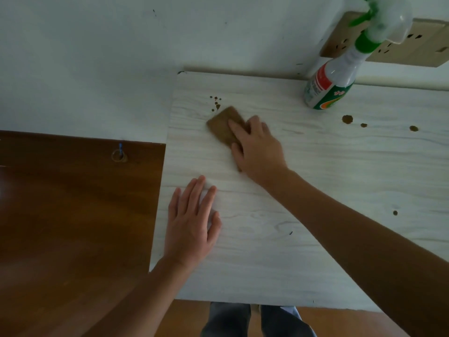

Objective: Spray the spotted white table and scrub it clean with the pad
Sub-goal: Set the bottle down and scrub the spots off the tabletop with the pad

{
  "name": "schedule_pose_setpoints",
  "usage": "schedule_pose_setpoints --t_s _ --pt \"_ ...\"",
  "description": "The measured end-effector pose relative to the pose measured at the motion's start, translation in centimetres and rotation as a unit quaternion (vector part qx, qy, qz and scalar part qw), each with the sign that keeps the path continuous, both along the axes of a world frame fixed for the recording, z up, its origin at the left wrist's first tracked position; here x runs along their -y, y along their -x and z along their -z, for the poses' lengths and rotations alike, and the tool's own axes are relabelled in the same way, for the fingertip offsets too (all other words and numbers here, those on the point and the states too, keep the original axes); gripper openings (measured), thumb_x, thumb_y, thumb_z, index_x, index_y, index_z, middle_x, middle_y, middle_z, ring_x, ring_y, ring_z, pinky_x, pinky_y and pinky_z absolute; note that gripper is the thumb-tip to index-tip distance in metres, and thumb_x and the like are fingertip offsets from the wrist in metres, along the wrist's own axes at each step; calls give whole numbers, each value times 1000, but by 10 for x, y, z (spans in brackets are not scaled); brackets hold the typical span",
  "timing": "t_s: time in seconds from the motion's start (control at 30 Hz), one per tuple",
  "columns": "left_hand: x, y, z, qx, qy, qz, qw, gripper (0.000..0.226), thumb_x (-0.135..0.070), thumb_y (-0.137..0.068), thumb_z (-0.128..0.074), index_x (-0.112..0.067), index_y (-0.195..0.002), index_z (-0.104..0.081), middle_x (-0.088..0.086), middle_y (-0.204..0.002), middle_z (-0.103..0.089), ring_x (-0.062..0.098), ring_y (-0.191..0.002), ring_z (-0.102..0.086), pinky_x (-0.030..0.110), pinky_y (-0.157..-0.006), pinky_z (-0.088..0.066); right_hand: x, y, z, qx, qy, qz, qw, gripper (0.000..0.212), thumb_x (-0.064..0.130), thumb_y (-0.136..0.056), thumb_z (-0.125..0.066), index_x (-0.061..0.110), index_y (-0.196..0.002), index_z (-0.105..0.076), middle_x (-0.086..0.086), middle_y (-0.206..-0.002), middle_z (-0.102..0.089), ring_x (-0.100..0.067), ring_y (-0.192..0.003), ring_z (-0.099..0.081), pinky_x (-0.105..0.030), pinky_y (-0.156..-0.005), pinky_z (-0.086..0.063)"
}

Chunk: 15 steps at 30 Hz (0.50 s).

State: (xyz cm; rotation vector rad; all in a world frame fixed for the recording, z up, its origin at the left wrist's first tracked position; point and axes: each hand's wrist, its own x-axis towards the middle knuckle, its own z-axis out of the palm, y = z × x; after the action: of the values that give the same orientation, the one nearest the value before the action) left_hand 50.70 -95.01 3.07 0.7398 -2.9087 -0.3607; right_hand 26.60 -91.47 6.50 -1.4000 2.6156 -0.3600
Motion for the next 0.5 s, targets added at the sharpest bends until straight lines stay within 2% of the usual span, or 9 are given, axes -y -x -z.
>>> schedule_pose_setpoints --t_s 0.07,0.13,0.27,0.4,0.5 --pt "0 1 -1 0 -1 2 1000 54 -36 -102 -50 -14 -152 -48 14 -165 -34 29 -157 -25 56 -126 -23 -28 -7 -1 -2 -1 -71 997 51 39 -97 -49 23 -146 -46 -10 -124 -47 -24 -102 -51 -39 -66 -56" --pt "0 1 -1 3 -6 2 1000 54 -36 -102 -49 -14 -152 -47 13 -166 -34 28 -157 -25 56 -126 -23 -49 4 -3 -5 -11 -87 996 51 40 -97 -50 26 -146 -46 -7 -122 -47 -21 -101 -50 -36 -66 -54" --pt "-1 1 -1 -1 -9 -1 1000 54 -36 -102 -51 -15 -152 -47 13 -165 -34 28 -157 -25 55 -127 -22 -44 47 -2 -16 -11 37 999 50 38 -97 -51 27 -146 -46 -10 -123 -45 -27 -107 -49 -43 -73 -55" --pt "-1 1 -1 -9 -10 -2 1000 53 -34 -103 -51 -14 -151 -49 13 -165 -36 27 -157 -26 55 -126 -25 30 72 3 -15 -38 169 985 47 37 -100 -43 25 -146 -40 -17 -143 -35 -33 -124 -43 -46 -86 -52" --pt "-1 1 0 -7 -7 -5 1000 52 -36 -103 -47 -15 -151 -49 12 -164 -37 27 -157 -26 55 -125 -26 87 55 3 -5 -27 148 989 46 35 -100 -42 25 -145 -41 -16 -146 -34 -33 -127 -41 -43 -87 -50"
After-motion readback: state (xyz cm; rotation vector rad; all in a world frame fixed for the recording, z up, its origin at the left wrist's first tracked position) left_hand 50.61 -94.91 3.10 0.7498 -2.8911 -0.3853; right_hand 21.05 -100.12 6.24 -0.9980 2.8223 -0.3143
